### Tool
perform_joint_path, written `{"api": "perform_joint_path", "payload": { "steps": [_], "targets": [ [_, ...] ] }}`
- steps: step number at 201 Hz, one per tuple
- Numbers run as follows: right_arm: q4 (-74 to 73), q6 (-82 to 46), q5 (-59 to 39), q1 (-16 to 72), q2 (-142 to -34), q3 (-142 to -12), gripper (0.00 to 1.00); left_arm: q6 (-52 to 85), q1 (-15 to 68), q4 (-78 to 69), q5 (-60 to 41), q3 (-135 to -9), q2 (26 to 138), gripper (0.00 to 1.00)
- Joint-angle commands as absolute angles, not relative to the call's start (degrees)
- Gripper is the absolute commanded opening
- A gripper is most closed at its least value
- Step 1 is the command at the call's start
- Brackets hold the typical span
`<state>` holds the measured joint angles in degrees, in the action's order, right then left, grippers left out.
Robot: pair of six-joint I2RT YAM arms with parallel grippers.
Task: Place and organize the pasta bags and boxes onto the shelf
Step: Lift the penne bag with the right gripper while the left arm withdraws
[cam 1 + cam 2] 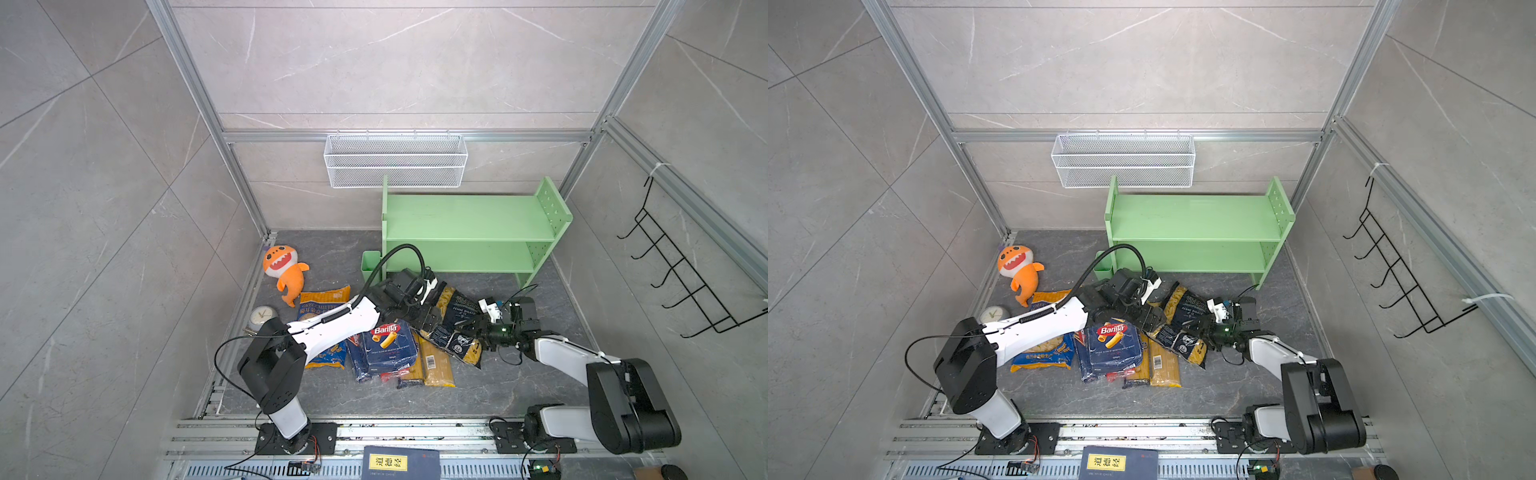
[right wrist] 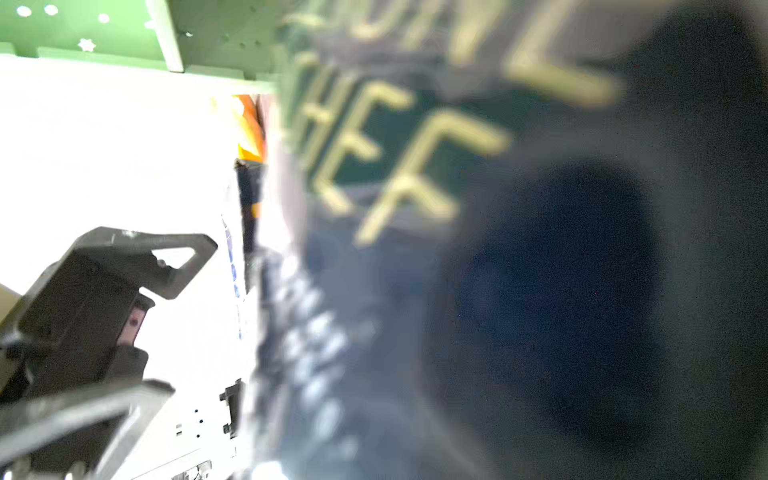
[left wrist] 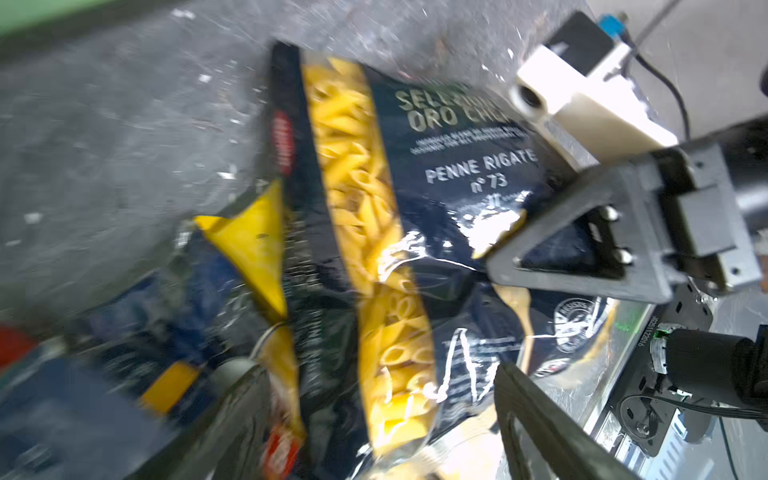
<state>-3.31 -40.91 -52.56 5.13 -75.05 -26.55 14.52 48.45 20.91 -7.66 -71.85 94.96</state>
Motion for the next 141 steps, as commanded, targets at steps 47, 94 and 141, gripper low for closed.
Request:
{"api": "perform_joint_path", "payload": {
  "steps": [47,94,141],
  "targets": [
    [10.8,-37.0,-56.8,5.0,-60.6,-30.5,0.0,13.2,46.6,23.2,-3.0,-73.7,92.4,0.86],
    [13.5,-36.7,-57.1,5.0,-58.8,-31.2,0.0,12.4,46.3,23.4,-4.4,-75.8,94.6,0.86],
    [19.3,-36.1,-56.5,5.0,-53.2,-35.3,0.0,12.2,45.7,23.0,-4.6,-76.3,94.6,0.86]
  ]
}}
